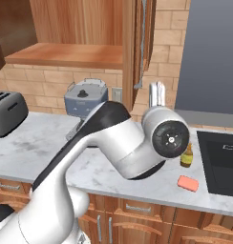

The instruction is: Open the cabinet. Pick the bar soap and place it next to the sink. Then close the cabinet.

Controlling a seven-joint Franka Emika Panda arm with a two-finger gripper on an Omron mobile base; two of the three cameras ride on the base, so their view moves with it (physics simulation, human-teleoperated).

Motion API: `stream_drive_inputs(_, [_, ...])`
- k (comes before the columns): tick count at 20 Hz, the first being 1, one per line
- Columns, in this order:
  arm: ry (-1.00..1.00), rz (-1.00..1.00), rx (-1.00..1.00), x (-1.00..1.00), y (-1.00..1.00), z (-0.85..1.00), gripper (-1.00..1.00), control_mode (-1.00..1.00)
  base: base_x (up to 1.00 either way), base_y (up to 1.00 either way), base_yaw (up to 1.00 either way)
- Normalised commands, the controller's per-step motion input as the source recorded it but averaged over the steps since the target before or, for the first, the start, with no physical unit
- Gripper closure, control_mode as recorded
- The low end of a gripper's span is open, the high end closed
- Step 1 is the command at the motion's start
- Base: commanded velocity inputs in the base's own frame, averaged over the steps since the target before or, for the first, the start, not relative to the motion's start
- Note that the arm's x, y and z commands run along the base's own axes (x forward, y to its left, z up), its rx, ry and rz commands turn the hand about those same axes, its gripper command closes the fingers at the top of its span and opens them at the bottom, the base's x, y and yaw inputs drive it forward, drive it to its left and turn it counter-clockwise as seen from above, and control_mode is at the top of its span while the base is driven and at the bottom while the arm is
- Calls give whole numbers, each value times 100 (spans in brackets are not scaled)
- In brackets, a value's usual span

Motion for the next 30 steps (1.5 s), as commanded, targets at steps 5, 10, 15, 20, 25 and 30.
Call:
stream_drive_inputs(5, [-13, 14, 1, 16, 47, 73, -100, -100, 0, 0, 0])
stream_drive_inputs(10, [-15, 16, -1, -1, 85, 46, -100, -100, 0, 0, 0])
stream_drive_inputs(15, [-19, 23, -11, -4, 100, 9, -100, -100, 0, 0, 0])
stream_drive_inputs(20, [-16, 23, -15, 3, 100, 0, -100, -100, 0, 0, 0])
stream_drive_inputs(25, [-9, 20, -15, 37, 100, 4, -100, -100, 0, 0, 0])
stream_drive_inputs(30, [-2, 12, -12, 61, 90, 7, -100, -100, 0, 0, 0])
